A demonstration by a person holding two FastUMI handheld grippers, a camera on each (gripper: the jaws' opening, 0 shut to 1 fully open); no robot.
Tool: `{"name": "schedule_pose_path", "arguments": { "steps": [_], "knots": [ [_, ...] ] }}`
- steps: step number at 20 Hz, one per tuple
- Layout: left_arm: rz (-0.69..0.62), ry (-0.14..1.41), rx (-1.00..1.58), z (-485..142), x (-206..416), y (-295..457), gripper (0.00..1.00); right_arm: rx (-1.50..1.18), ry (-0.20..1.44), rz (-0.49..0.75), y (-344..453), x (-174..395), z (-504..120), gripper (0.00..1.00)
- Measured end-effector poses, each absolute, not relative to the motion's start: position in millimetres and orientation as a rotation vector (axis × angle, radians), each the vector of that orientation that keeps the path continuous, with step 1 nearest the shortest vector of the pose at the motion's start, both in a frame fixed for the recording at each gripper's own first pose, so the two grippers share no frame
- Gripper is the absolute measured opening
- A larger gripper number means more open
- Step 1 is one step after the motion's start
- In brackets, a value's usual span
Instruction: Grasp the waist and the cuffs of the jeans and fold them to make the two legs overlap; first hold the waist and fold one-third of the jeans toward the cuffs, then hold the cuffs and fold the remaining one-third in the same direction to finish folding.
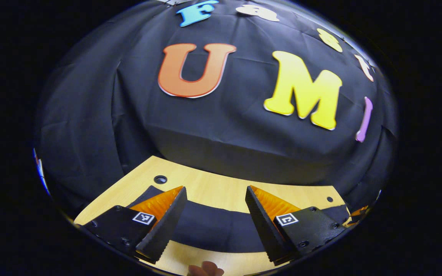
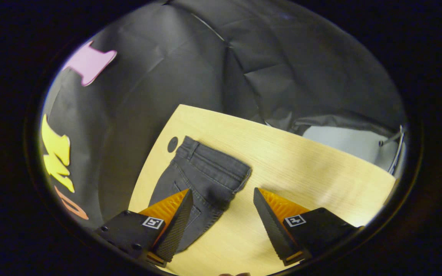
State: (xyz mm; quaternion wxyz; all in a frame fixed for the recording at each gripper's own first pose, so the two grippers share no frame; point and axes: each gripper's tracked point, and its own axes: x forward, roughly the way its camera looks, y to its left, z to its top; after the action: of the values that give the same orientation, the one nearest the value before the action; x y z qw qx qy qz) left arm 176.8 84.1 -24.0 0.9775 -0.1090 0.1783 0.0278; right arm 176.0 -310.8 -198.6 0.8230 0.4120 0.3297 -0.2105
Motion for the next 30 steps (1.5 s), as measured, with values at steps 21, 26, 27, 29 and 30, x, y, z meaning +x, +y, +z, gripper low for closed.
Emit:
{"name": "schedule_pose_path", "arguments": {
  "steps": [21,26,27,29,30],
  "knots": [
    [-0.186,0.444,-0.136,-15.8,89.4,-48.0,0.99,1.289,0.607,-0.424,-301.7,209.2,-221.3,0.14],
    [-0.181,0.459,-0.162,-18.3,81.3,-48.1,0.99,1.112,0.575,-0.401,-299.0,209.2,-197.3,0.13],
    [-0.177,0.46,-0.164,-18.9,79.1,-48.2,0.99,1.043,0.565,-0.377,-296.3,210.4,-188.2,0.13],
    [-0.172,0.462,-0.174,-20.8,75.9,-46.2,0.99,0.881,0.542,-0.339,-285.1,214.1,-166.7,0.13],
    [-0.168,0.465,-0.181,-21.4,74.3,-45.0,0.99,0.803,0.535,-0.317,-277.3,216.8,-158.2,0.13]
  ]
}}
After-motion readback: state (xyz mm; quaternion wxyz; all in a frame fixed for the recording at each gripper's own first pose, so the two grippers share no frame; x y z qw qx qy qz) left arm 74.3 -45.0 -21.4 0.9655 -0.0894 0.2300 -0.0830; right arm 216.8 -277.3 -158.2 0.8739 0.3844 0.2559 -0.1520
